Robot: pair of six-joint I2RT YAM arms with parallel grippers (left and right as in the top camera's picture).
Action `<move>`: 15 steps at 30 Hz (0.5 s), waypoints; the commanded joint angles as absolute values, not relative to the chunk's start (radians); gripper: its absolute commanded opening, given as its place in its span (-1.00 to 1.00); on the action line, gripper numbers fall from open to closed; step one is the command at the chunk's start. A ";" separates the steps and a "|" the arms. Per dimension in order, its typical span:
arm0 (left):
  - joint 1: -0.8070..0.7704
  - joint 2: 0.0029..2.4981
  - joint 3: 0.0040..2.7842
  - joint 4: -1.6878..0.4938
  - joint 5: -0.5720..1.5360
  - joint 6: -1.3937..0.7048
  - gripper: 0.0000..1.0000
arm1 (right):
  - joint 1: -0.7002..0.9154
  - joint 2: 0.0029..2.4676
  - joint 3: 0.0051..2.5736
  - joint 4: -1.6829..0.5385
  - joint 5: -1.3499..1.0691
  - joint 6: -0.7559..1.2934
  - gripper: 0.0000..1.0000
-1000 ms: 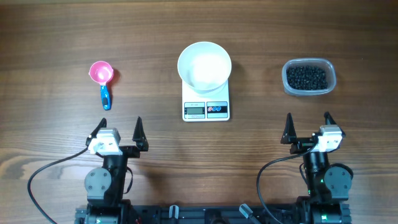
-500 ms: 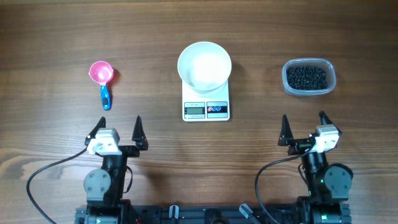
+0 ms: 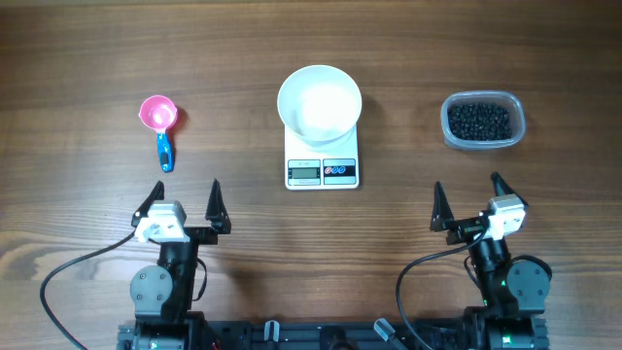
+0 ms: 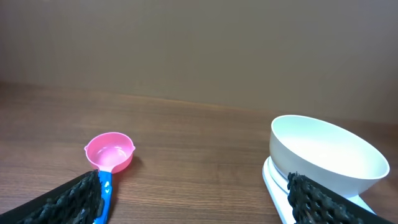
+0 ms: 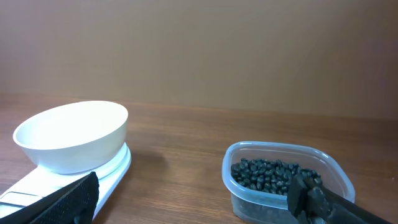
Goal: Scoop item into bowl and weigh 150g on scale
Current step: 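Move left gripper to the pink scoop's blue handle and grasp it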
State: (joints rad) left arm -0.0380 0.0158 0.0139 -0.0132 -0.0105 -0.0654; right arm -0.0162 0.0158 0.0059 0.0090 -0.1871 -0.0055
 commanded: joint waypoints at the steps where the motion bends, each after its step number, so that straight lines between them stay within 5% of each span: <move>1: -0.032 0.017 0.006 0.010 -0.012 -0.057 1.00 | -0.011 0.014 0.011 0.017 -0.258 0.000 0.99; 15: -0.032 0.059 0.104 0.019 -0.013 -0.061 1.00 | -0.011 0.015 0.097 0.014 -0.342 0.000 0.99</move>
